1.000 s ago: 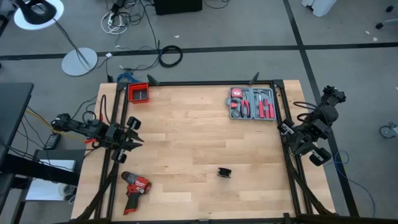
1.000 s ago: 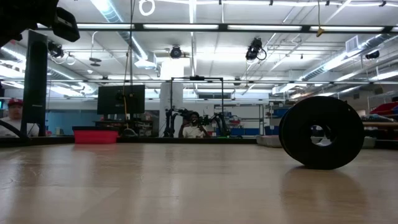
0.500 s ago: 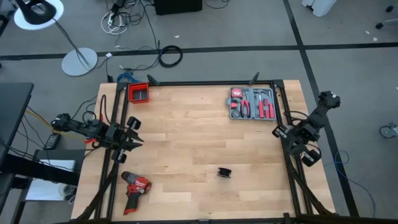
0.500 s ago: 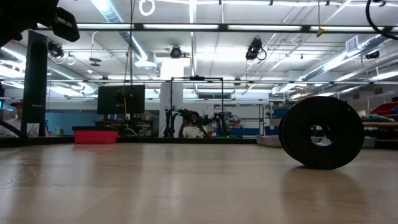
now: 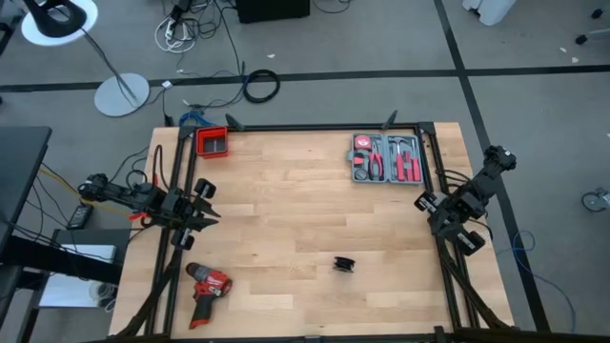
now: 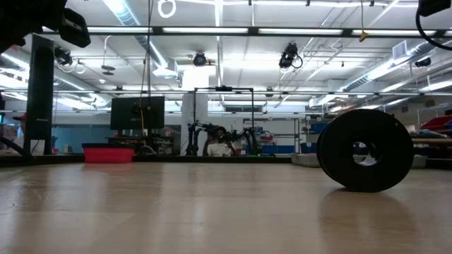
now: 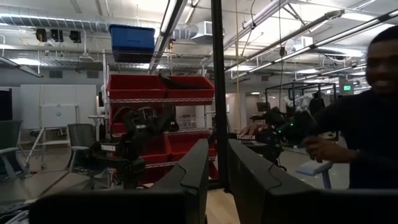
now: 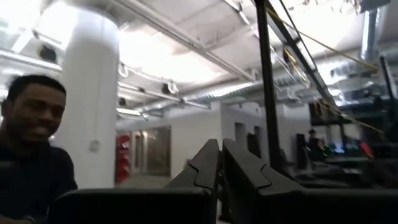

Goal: Coil cords
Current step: Return to Home Position

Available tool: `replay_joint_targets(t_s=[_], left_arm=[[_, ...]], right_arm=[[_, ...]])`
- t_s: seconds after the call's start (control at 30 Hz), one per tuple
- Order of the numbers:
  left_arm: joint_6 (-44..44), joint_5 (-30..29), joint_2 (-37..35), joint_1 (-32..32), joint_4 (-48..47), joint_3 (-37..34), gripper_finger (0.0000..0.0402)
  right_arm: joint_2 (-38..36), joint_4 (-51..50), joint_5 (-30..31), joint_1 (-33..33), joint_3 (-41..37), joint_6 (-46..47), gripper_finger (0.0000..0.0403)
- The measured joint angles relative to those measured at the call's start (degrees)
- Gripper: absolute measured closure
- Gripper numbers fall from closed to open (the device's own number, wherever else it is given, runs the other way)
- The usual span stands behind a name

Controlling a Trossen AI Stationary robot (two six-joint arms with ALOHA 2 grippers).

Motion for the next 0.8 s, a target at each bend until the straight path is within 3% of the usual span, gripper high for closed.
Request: replay_joint_targets(t_s=[0.8], left_arm=[[0.0, 0.0, 0.0, 0.0, -0.03, 0.07, 0.0339]], right_arm=[[0.26, -4.59, 2.74, -3.83, -0.07, 0.23, 0.0378]])
